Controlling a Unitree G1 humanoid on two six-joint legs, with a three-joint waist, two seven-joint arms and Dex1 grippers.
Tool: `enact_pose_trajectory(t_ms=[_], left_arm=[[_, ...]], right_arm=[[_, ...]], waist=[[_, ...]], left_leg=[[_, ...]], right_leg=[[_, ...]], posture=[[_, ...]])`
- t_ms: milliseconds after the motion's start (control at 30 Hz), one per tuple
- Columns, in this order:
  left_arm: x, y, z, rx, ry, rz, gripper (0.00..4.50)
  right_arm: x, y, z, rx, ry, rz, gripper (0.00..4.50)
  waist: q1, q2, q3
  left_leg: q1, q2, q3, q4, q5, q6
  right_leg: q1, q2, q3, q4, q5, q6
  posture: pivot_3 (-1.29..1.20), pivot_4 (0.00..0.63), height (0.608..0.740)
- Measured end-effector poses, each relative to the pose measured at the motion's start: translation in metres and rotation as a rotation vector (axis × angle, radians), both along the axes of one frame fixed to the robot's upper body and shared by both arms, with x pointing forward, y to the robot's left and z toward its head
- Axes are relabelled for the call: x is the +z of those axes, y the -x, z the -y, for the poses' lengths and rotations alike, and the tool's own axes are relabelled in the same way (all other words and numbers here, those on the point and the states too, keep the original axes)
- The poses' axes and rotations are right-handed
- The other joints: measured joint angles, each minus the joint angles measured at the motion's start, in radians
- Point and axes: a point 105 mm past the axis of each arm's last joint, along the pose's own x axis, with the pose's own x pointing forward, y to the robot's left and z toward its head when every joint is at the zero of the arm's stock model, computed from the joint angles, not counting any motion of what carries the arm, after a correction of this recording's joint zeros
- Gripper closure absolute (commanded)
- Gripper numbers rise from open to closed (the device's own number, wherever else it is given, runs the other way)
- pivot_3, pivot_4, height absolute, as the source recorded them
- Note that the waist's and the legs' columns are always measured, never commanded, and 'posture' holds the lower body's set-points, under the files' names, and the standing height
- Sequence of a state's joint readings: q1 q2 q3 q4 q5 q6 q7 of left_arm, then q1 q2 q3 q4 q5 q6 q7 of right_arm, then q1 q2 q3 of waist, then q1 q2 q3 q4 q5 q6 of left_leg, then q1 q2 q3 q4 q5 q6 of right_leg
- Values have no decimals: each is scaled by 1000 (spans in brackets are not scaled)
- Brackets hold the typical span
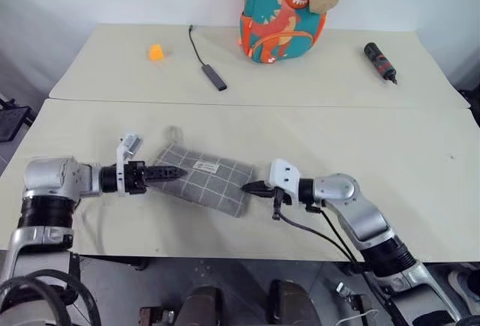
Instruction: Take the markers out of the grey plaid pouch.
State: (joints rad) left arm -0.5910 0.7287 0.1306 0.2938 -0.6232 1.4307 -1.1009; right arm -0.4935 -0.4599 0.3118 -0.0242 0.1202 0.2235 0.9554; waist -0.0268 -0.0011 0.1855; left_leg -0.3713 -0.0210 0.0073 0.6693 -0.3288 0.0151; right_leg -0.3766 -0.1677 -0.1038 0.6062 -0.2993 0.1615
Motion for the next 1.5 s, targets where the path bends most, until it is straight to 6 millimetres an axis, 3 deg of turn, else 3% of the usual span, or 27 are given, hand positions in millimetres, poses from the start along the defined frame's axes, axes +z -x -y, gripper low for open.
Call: enact_pose_trajectory(t_ms=[200,467,667,767,867,1167,1267,1500], left_arm=[[-1,28,9,11,6,-8,0],[-16,43,23,126,94,16,0],[-19,43,28,220,117,31,0],[-19,43,28,239,117,28,0],[-19,46,22,253,100,20,0],[-13,47,-26,294,-10,-42,0],[-6,38,-44,333,-38,-51,0],[6,13,-36,304,32,-65,0]], right_arm=[[-3,-8,7,-22,17,-10,4472],[12,-22,14,-37,15,51,4472],[27,-3,-18,37,-54,41,4472],[11,8,-26,64,-42,-11,4472],[-6,6,-21,33,-13,-55,4472],[-8,-4,-12,41,15,-3,4472],[-8,-5,-10,47,19,1,4472],[-7,-6,-9,60,23,9,4472]], waist=[[-1,0,0],[0,0,0],[2,0,0],[6,-2,-1],[3,-2,-1],[-1,-2,-3],[0,-2,-3],[0,-4,-3]], left_leg=[[1,0,0,0,0,0],[1,0,0,0,0,-1],[1,0,0,1,0,-1],[1,0,-1,1,-1,-1],[2,0,0,1,-1,-1],[5,0,1,1,0,-4],[5,0,1,0,0,-4],[5,0,0,0,0,-4]], right_leg=[[0,0,1,0,0,0],[0,-1,2,0,0,-1],[0,-1,2,0,0,-1],[1,-1,2,0,0,-1],[1,-1,2,0,0,-2],[1,2,4,3,-1,-4],[1,2,4,3,-1,-4],[1,2,3,3,-1,-4]], posture=[[0,150,740],[0,150,740],[0,150,740],[0,150,740],[0,150,740],[0,150,740],[0,150,740],[0,150,740]])
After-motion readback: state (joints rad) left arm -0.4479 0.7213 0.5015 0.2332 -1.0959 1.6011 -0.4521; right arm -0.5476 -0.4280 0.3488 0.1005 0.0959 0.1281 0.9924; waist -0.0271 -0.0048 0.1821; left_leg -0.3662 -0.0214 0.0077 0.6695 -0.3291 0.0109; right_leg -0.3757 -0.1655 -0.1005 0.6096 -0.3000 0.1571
